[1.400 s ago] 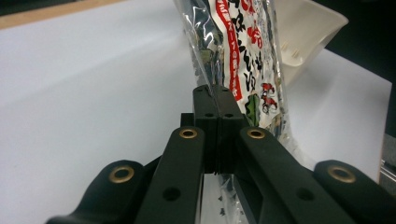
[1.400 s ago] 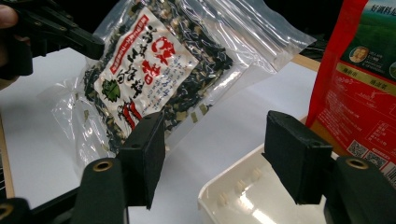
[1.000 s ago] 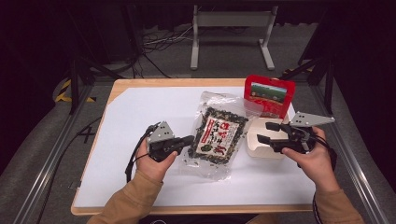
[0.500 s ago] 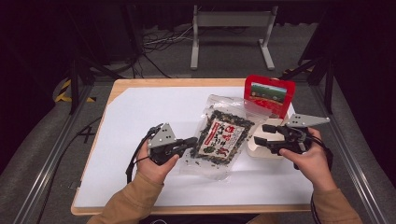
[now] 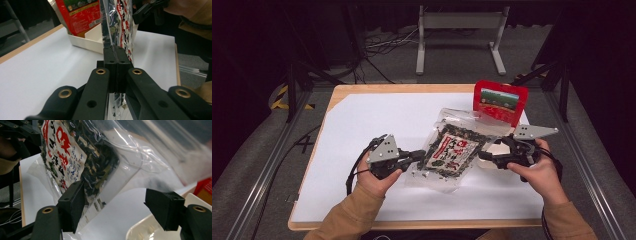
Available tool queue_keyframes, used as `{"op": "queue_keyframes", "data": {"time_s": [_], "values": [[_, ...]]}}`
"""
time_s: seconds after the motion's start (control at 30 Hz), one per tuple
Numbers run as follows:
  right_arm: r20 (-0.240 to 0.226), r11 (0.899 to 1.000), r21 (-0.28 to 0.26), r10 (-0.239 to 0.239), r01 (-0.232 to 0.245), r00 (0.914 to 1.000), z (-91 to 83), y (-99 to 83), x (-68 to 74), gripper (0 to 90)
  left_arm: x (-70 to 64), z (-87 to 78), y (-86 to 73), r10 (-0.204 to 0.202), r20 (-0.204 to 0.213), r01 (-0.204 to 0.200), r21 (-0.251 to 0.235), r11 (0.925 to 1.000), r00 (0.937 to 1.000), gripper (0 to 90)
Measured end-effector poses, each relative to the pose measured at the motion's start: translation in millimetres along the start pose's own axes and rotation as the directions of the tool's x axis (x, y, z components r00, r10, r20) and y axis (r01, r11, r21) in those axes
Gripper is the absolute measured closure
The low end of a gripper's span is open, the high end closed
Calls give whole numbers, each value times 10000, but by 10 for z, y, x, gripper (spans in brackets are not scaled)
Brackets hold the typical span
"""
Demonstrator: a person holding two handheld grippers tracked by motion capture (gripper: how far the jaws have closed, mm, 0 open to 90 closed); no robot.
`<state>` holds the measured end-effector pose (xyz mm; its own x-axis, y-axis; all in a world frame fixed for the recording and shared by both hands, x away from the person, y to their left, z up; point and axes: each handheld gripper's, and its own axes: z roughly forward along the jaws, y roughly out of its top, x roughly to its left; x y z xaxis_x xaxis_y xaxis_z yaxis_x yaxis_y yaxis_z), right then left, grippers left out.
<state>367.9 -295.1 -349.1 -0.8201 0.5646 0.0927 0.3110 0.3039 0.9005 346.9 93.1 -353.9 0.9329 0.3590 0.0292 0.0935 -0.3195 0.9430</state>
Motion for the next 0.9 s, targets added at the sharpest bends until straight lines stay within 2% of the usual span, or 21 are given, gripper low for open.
{"op": "queue_keyframes", "data": {"time_s": [0.27, 0.43, 0.53, 0.6, 0.7, 0.8, 0.87, 0.9], "values": [[-430, 9990, -407, -207, 190, 9989, 69, 20, 53, 379, -4, 0, 0, -59, 161, 61, -106, 9999, 9999, 900], [-918, 9971, -754, 53, -122, 9958, 105, 38, 59, 424, 43, -10, -32, -294, 423, 307, -311, 9990, 9987, 900], [-1135, 9966, -791, 127, -217, 9935, 129, 33, 57, 462, 51, -14, -42, -373, 391, 385, -326, 9987, 9985, 900], [-1532, 9969, -693, 256, -366, 9879, 154, 33, 64, 521, 58, -27, -37, -276, 402, 290, -352, 9990, 9988, 900], [-1935, 9981, -606, -49, -70, 9811, 160, 90, 78, 609, 61, -57, -38, -364, 376, 384, -513, 9979, 9986, 900], [-2563, 9974, -691, -378, 207, 9659, 102, 213, 117, 694, 102, -103, -39, -472, 370, 499, -751, 9959, 9982, 900], [-2789, 9961, -703, -711, 535, 9577, 59, 293, 156, 731, 129, -124, -41, -632, 418, 667, -900, 9937, 9971, 898], [-2901, 9943, -733, -957, 776, 9522, 36, 347, 188, 742, 139, -132, -39, -594, 394, 629, -950, 9935, 9975, 895]]}}
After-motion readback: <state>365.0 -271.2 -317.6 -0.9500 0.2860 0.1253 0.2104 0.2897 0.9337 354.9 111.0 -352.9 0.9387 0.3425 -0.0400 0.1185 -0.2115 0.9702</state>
